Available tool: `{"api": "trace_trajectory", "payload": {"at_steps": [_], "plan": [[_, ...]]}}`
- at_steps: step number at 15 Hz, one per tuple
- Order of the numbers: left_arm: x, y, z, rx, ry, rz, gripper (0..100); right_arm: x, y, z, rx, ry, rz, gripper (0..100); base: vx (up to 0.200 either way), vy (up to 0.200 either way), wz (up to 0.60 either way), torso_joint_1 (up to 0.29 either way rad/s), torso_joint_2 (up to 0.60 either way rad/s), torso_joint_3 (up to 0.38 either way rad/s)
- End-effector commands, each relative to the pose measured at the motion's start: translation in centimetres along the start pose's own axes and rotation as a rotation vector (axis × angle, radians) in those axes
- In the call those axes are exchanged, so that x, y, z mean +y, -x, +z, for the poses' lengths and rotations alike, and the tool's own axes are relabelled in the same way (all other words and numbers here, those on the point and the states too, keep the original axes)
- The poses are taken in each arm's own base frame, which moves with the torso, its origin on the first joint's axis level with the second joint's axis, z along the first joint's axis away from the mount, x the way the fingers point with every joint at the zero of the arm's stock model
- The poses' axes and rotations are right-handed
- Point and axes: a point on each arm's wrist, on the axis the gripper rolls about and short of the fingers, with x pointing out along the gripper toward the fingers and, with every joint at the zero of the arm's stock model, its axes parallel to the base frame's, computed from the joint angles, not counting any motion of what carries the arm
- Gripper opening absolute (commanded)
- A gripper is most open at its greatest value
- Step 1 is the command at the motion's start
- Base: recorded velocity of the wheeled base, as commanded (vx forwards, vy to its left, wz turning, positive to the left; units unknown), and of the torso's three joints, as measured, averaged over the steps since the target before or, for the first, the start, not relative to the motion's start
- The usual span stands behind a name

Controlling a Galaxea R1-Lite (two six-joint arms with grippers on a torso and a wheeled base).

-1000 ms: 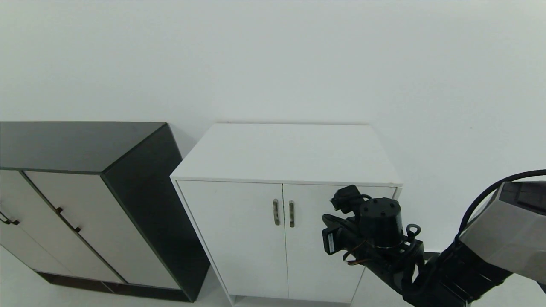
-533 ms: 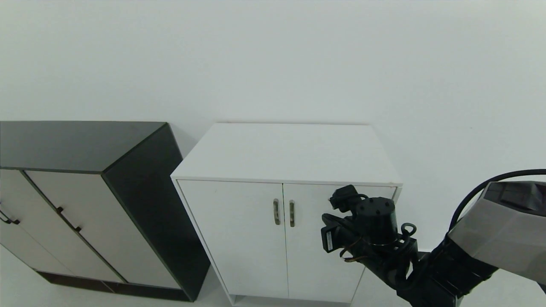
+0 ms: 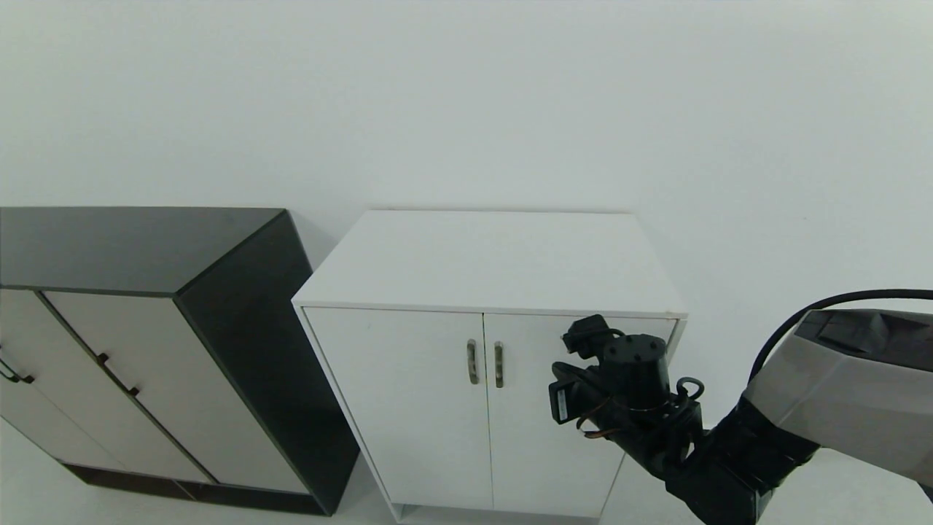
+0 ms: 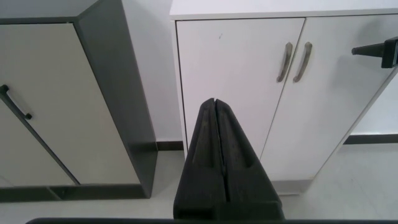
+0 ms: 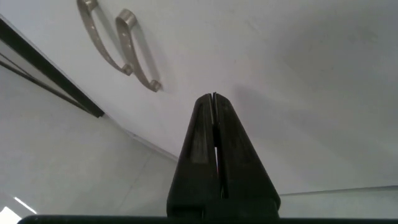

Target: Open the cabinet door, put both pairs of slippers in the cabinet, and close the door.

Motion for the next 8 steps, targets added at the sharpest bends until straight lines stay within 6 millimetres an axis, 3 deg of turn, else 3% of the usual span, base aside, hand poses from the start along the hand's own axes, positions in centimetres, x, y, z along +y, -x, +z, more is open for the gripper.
{"api": "trace_trajectory", "payload": {"at_steps": [1,8], "plan": [[0.00,0.00,0.00,0.000,0.000,0.000,0,-0.13,-0.46,-0.42,0.009,-0.001,-0.007,0,0.000,0.000,0.00,0.000,0.00,0.000],[0.00,0.00,0.00,0.000,0.000,0.000,0,-0.61,-1.07,-0.15,-0.004,-0.007,-0.022,0,0.000,0.000,0.00,0.000,0.00,0.000]]}}
